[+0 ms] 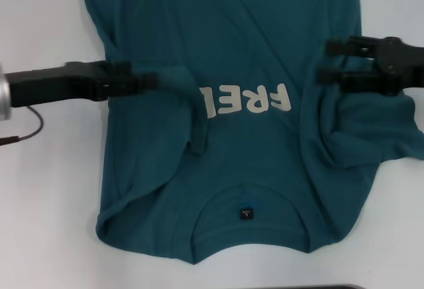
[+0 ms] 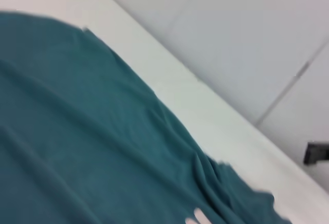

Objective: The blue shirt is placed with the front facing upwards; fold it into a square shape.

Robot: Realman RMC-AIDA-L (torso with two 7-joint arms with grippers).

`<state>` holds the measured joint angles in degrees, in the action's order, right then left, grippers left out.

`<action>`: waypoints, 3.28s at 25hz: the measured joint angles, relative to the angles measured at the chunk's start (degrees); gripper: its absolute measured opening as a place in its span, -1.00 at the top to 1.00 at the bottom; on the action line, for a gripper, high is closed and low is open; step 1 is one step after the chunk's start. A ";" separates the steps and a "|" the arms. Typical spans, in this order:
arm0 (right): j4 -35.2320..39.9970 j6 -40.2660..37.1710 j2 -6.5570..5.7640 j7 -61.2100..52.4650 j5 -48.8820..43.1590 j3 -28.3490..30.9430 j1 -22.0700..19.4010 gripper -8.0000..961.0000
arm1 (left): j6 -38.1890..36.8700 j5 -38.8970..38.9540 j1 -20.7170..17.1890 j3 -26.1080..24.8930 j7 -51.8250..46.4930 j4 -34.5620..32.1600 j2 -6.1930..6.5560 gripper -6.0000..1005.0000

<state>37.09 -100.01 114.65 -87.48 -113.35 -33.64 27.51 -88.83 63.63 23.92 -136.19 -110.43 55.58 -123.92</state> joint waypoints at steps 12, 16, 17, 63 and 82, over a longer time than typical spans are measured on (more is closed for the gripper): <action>1.16 1.31 -7.24 -16.60 -2.90 2.11 -4.43 -0.87 | -0.44 1.90 -1.96 -4.99 3.02 -2.27 0.11 -0.75; 3.41 1.75 -7.58 -19.87 -4.90 4.89 -6.98 -0.87 | 0.14 2.02 -1.94 -5.09 3.32 -2.69 0.13 -0.74; 3.68 2.12 -7.66 -20.81 -5.91 5.71 -7.47 -0.87 | 0.19 2.03 -1.85 -5.09 3.55 -2.95 0.13 -0.74; 2.15 14.07 -4.87 -28.11 -18.17 8.16 -5.18 -0.86 | -3.10 -0.02 -0.06 -3.46 23.32 -11.99 1.46 -0.74; 0.62 15.28 -4.84 -28.89 -18.14 7.79 -4.91 -0.85 | -8.59 0.17 -0.49 -3.75 30.90 -12.88 0.79 -0.74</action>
<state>37.71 -84.73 109.82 -116.37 -131.49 -25.85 22.60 -97.43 63.80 23.43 -139.95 -79.53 42.70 -123.13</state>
